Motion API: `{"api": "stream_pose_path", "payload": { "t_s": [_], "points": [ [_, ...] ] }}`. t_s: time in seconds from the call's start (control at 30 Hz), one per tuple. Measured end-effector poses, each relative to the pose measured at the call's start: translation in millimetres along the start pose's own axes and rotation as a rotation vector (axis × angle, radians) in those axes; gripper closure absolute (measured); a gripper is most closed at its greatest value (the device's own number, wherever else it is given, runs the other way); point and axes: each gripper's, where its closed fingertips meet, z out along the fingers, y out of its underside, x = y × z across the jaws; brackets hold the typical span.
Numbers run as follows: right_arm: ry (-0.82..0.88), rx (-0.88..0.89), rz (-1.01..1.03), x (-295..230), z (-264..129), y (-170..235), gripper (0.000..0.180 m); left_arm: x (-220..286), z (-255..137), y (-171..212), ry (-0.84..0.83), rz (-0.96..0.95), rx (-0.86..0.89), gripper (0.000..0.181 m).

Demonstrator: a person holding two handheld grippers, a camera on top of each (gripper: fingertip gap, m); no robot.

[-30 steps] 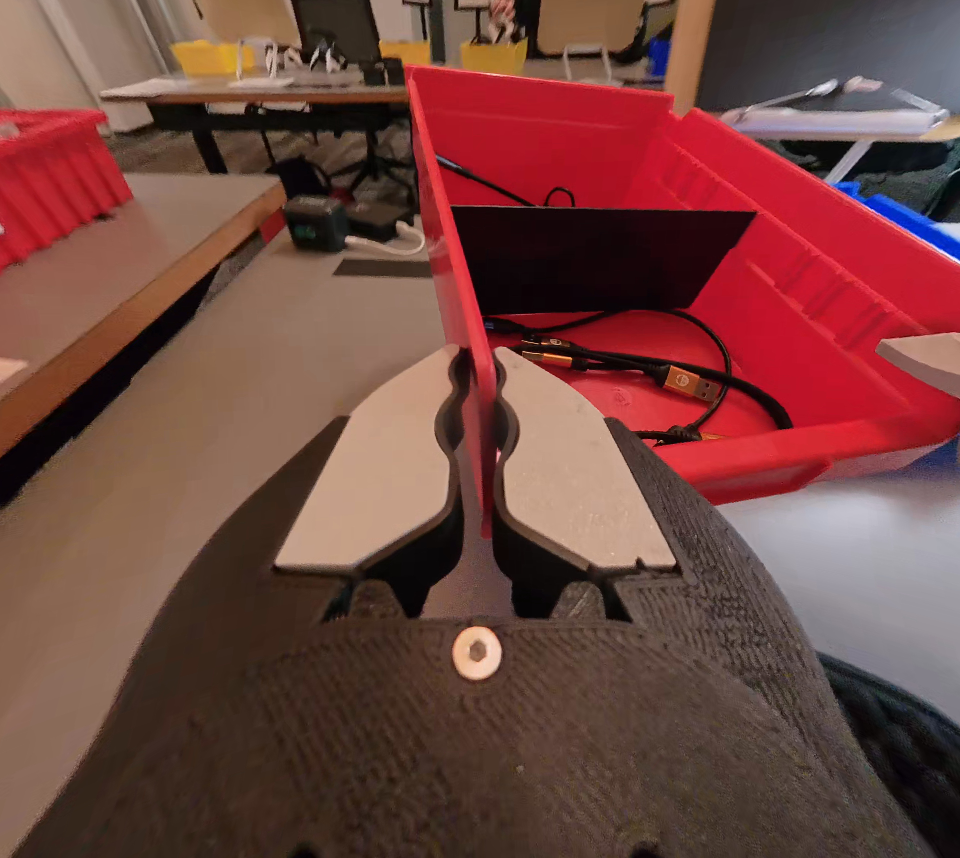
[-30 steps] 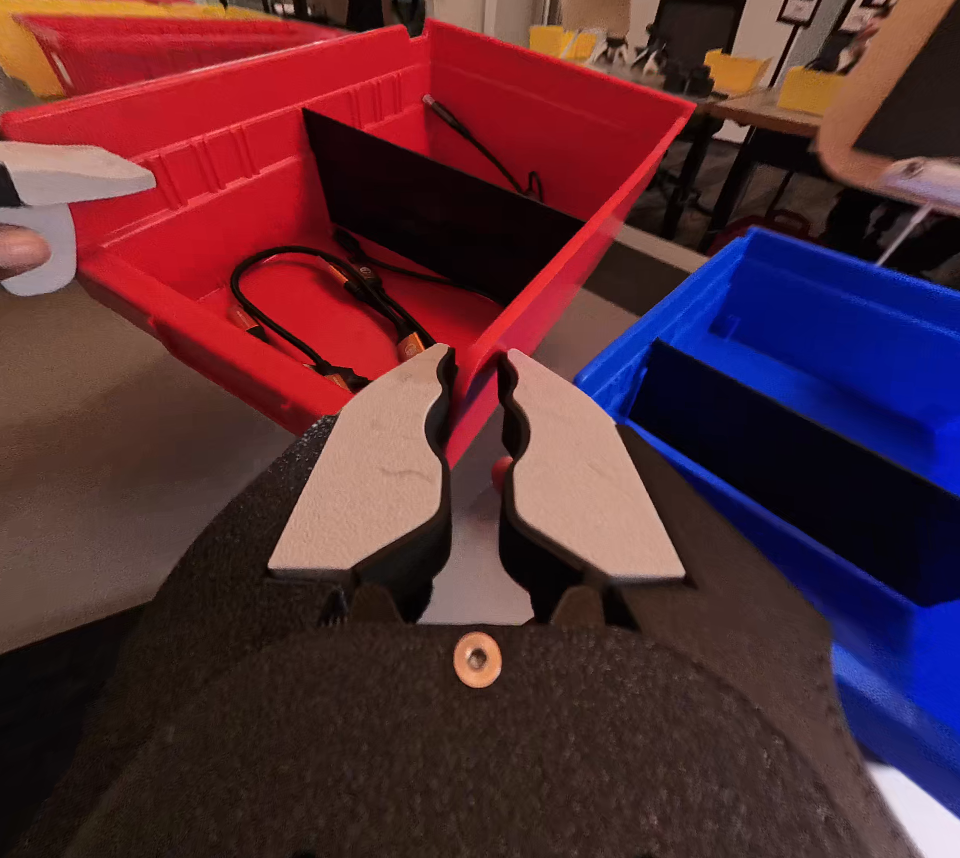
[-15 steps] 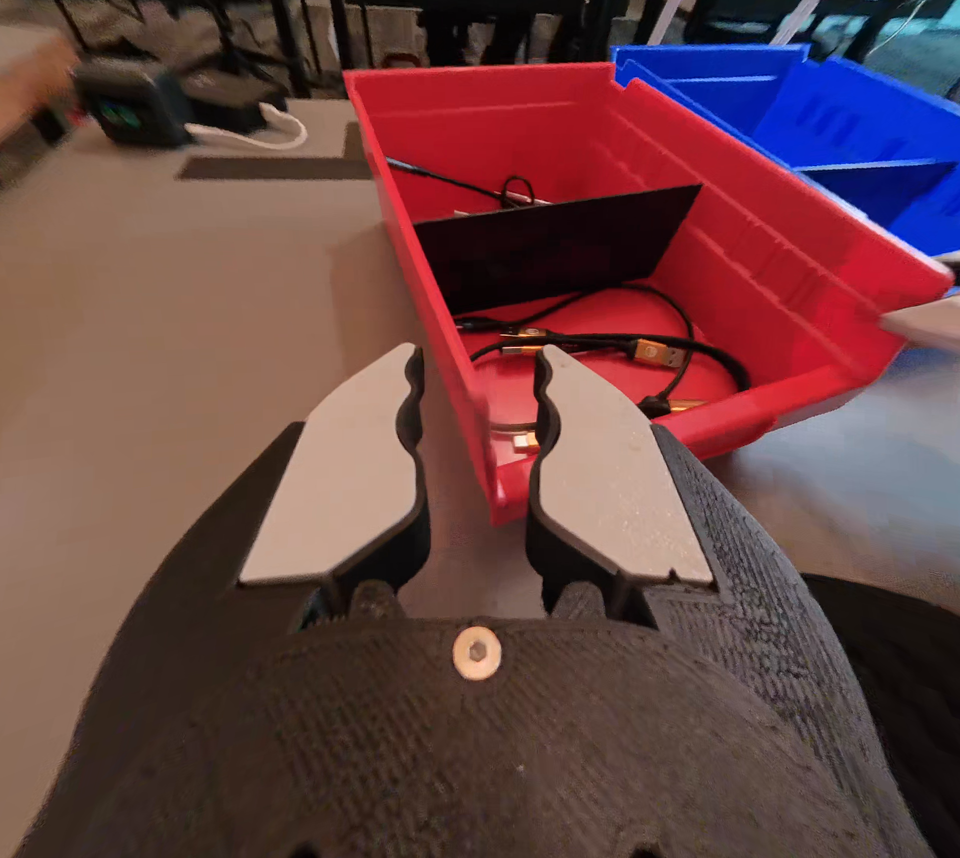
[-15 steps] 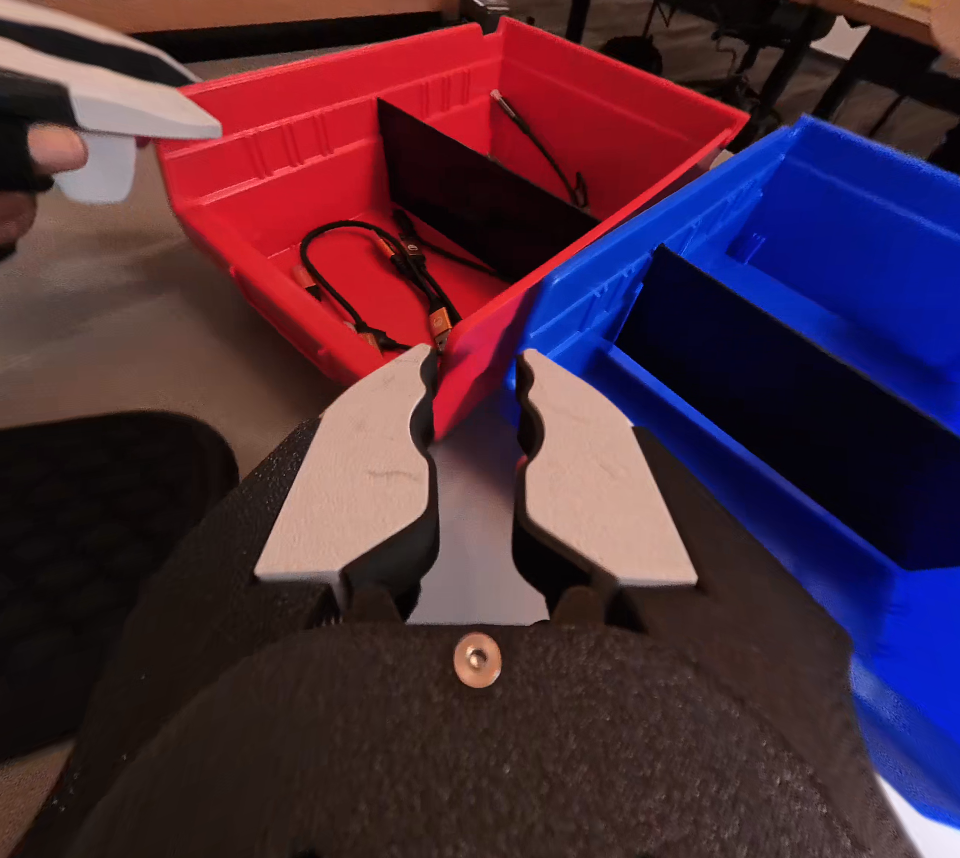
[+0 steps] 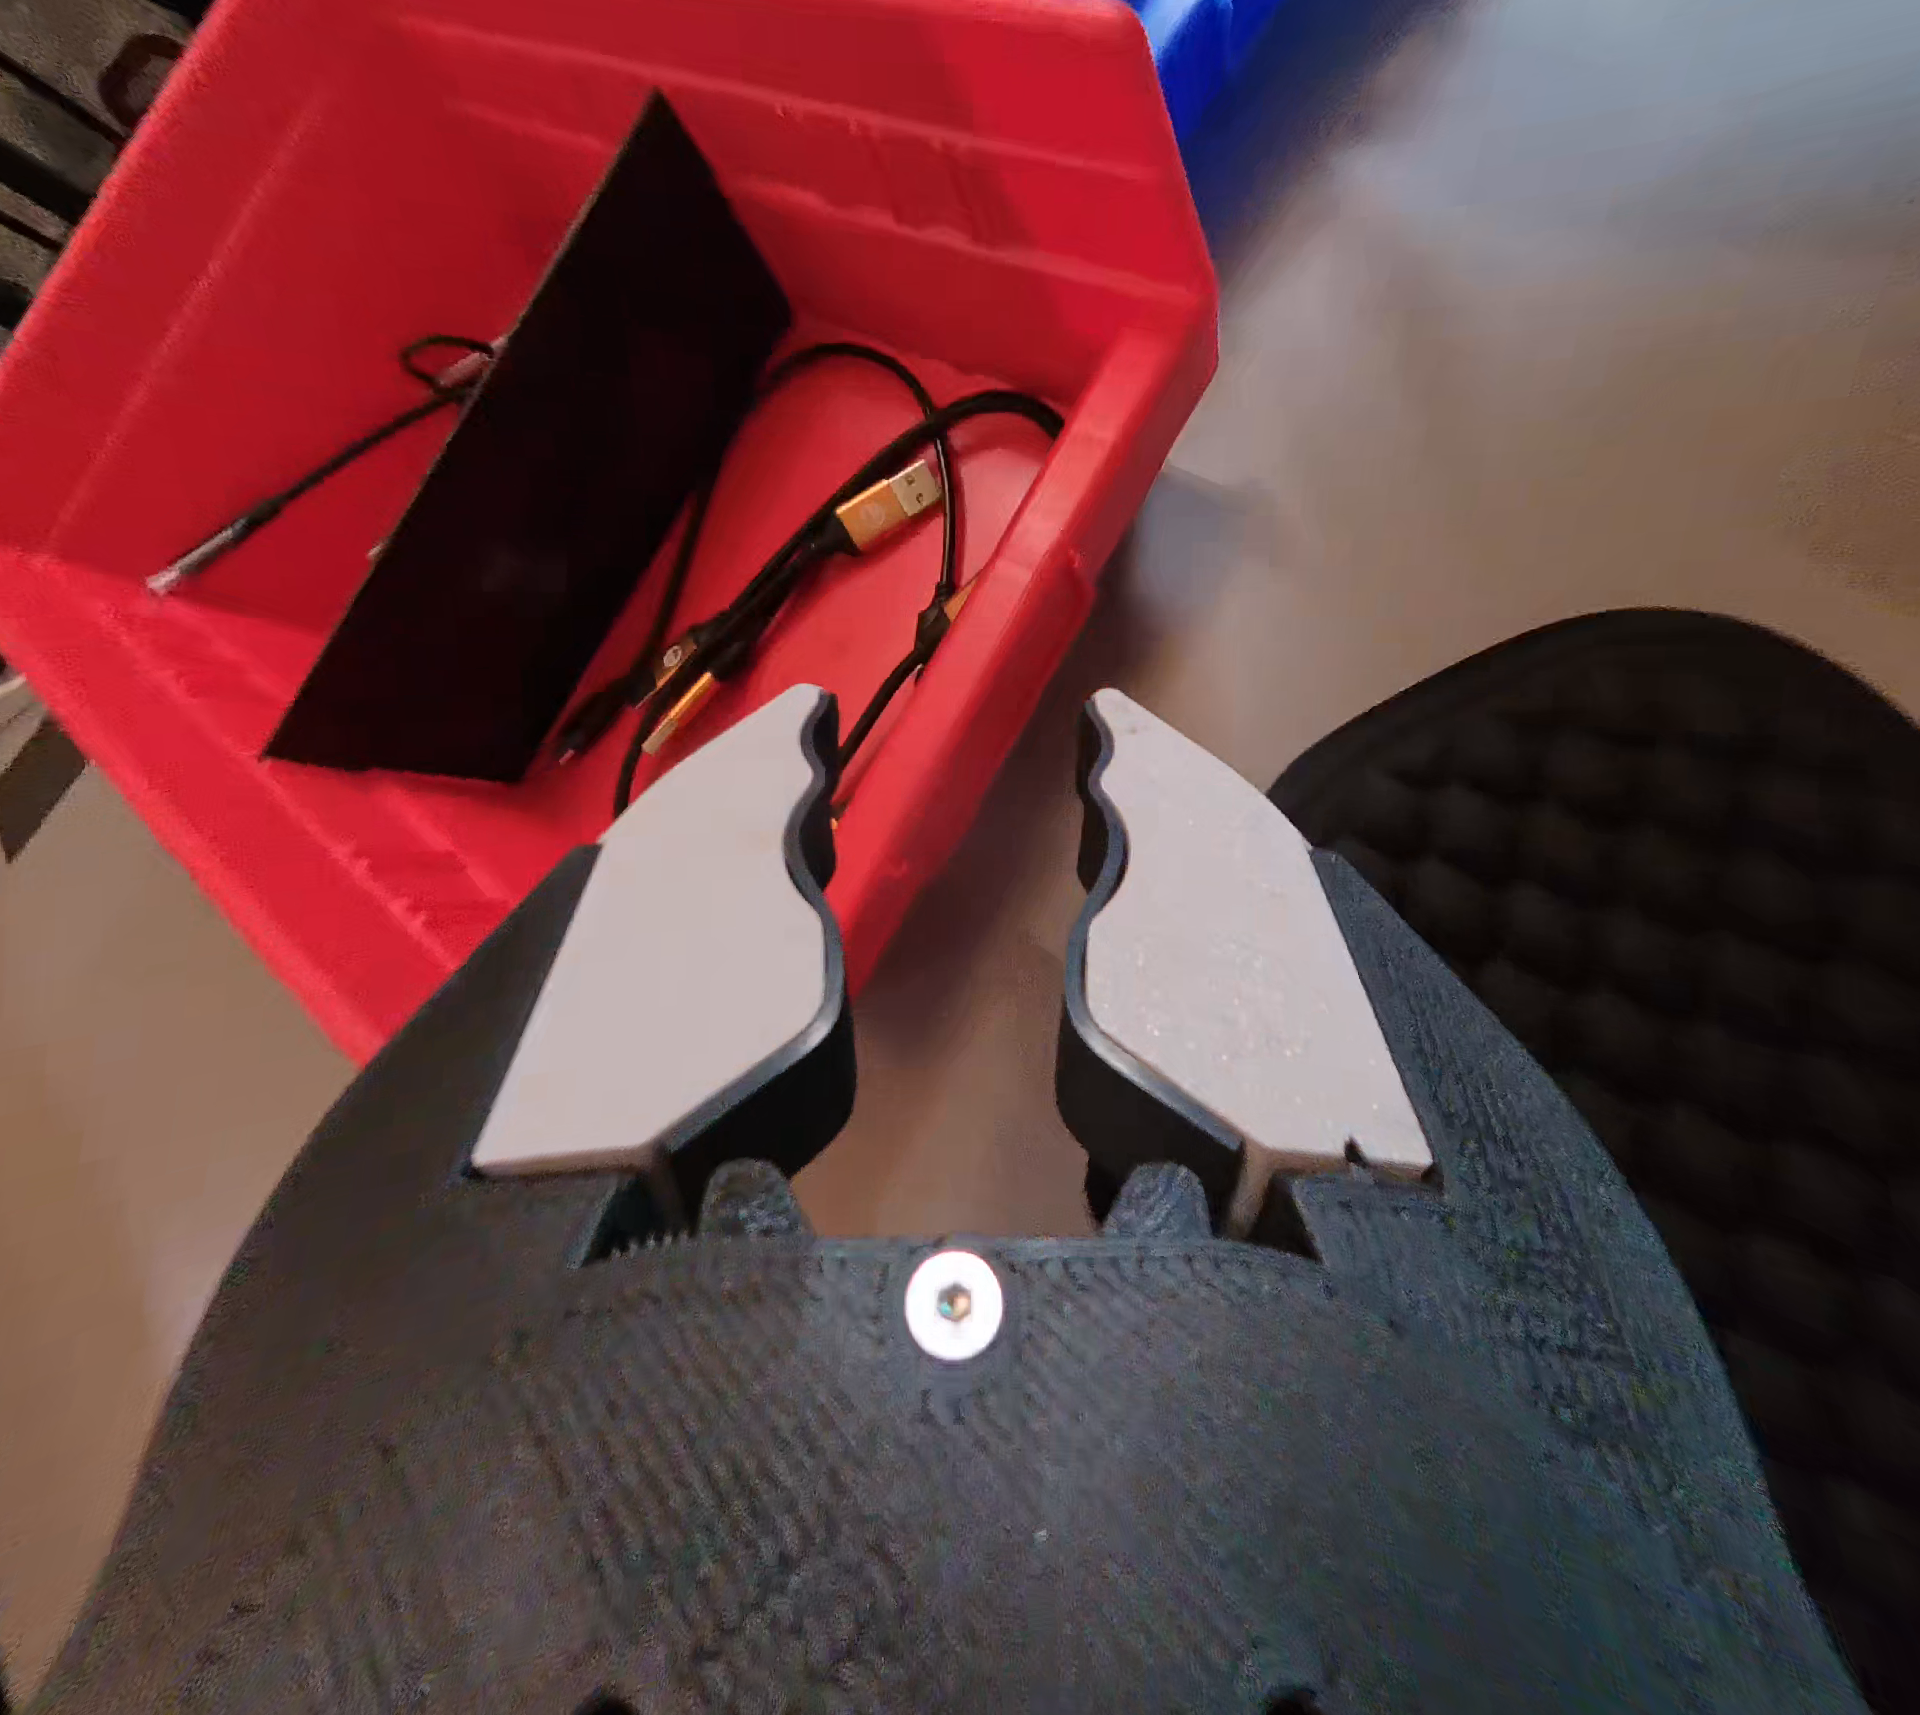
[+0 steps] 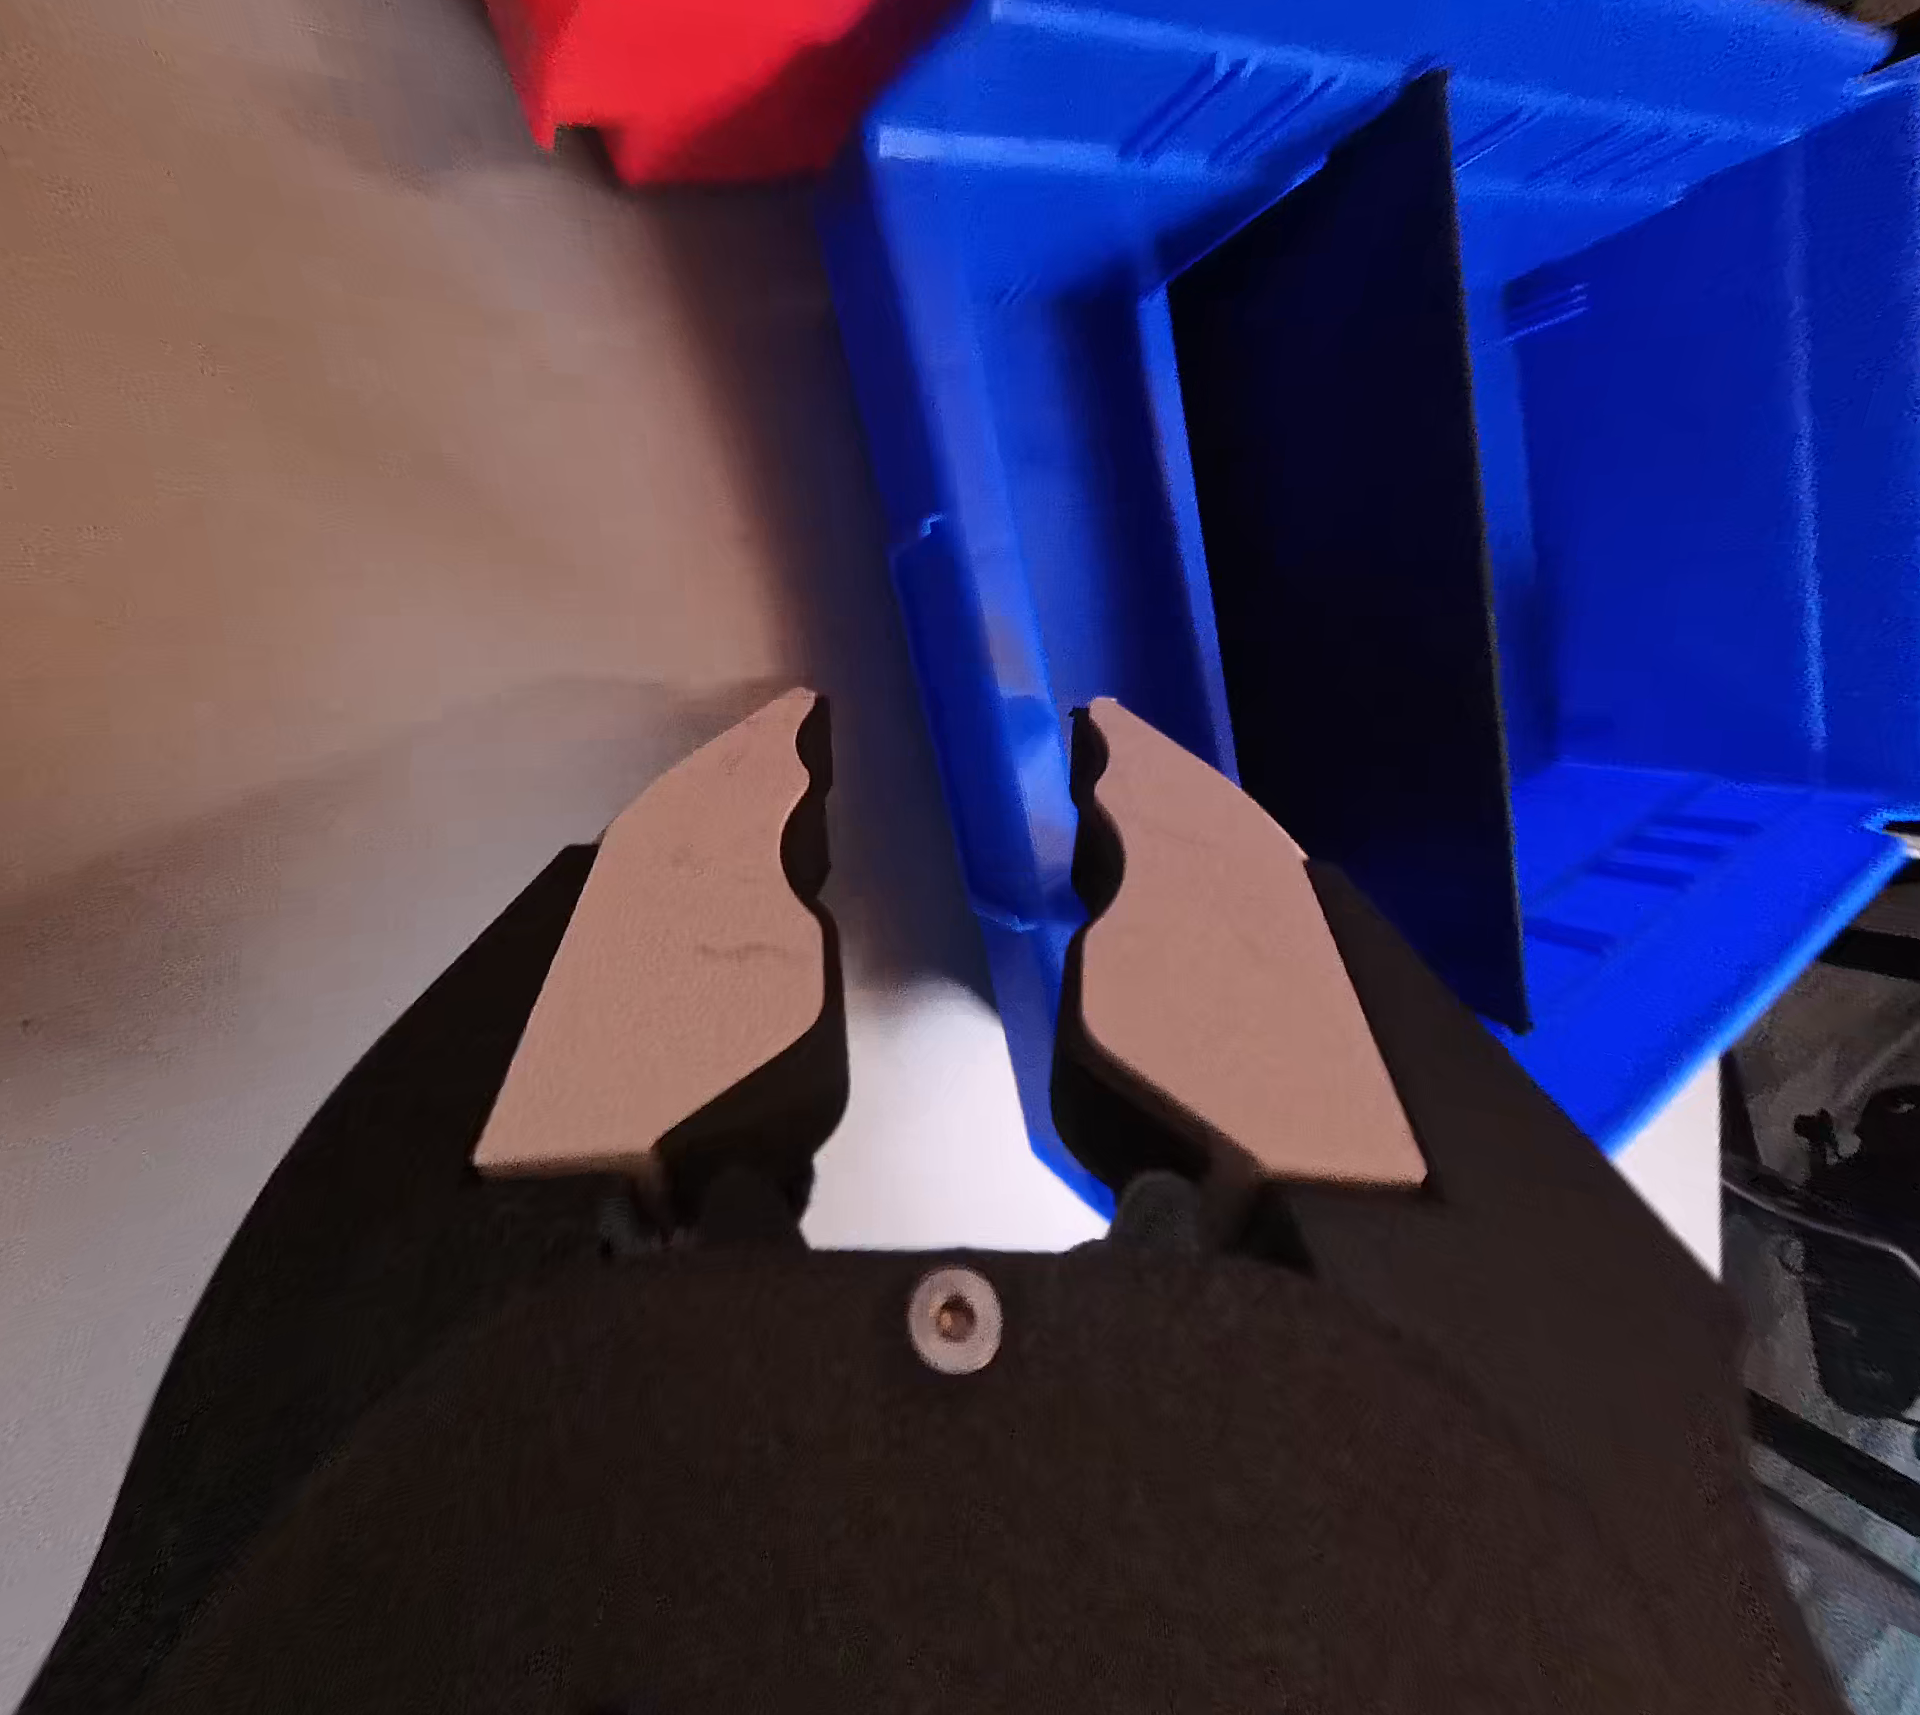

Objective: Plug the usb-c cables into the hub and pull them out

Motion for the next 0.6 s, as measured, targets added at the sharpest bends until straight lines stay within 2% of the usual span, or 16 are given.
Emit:
{"api": "stream_pose_path", "payload": {
  "t_s": [0.03,0.1,0.13,0.2,0.43,0.6],
  "points": [
    [-0.012,-0.022,-0.006,0.8,7.8,3.6,0.136,0.3,7.9,1.6,0.01,0.033,-0.033,0.137],
    [-0.022,-0.06,-0.008,2.7,23.1,10.5,0.137,2.4,26.0,10.3,0.061,0.071,-0.13,0.134],
    [-0.006,-0.064,-0.009,5.6,27.4,12.3,0.144,3.6,34.5,15.5,0.086,0.088,-0.179,0.133],
    [0.004,-0.062,-0.003,6.8,26.1,13.2,0.147,3.4,47.4,19.4,0.101,0.14,-0.23,0.139],
    [0.011,-0.072,0.042,-5.4,-1.1,46.0,0.145,10.7,65.8,4.1,0.114,0.23,-0.225,0.15],
    [0.034,-0.087,0.082,-17.6,-27.9,78.1,0.144,9.6,75.6,-4.1,0.087,0.216,-0.215,0.152]
  ]
}}
